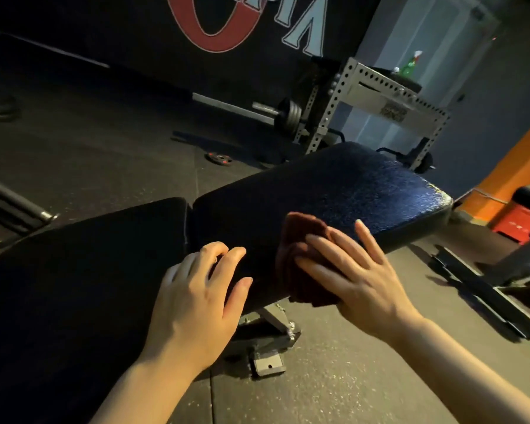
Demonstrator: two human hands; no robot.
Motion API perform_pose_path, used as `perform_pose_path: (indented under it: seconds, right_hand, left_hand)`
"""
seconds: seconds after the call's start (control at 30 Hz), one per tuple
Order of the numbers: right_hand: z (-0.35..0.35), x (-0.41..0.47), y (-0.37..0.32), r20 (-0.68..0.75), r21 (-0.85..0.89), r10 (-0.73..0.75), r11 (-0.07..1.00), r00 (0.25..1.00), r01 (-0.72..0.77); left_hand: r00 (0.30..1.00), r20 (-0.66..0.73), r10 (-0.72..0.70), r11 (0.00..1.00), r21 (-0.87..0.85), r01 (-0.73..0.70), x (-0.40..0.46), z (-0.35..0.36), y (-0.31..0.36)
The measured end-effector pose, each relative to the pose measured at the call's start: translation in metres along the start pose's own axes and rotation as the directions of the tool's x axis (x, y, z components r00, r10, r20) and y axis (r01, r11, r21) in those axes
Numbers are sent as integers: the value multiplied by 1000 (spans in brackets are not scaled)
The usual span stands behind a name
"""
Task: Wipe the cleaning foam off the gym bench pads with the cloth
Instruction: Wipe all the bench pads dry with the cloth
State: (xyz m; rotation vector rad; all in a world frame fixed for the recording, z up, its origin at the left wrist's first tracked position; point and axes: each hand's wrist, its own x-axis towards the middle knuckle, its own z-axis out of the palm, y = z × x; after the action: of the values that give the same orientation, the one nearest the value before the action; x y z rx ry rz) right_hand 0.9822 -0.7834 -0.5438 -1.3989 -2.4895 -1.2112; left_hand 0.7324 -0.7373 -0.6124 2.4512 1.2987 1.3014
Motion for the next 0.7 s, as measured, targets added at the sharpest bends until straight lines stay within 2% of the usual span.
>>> perform_pose_path:
  seconds: [0.1,0.2,0.27,0.33,0.43,0.53,0.6,0.7]
  right_hand:
    - [0,-20,35,-104,-32,159,986,982,-164]
    - [8,-23,34,-201,126,308,950,930,-287]
    - [19,-14,7,-237,260,304,935,923,-241]
    - [29,2,-24,-248,300,229,942,941,-150]
    - [39,23,-52,-283,289,182,952,942,-98]
    - [46,24,-45,-361,201,130,978,923,-59]
    - [49,11,-24,-418,180,156,980,895,-86]
    - [47,-15,26,-463,150,300,954,834,-260]
  left_hand:
    - [999,36,-7,1000,-27,8,9,15,14]
    - [995,70,-71,996,-47,74,9,28,22]
    - [988,92,-121,992,-30,124,7,30,24]
    - [987,71,-145,986,-72,150,6,27,25]
    - [970,95,-224,951,-197,239,10,19,22]
    - [954,83,-288,917,-263,300,12,19,23]
    - [964,55,-260,948,-178,266,9,24,25]
    - [987,-31,-157,987,-24,157,2,33,27]
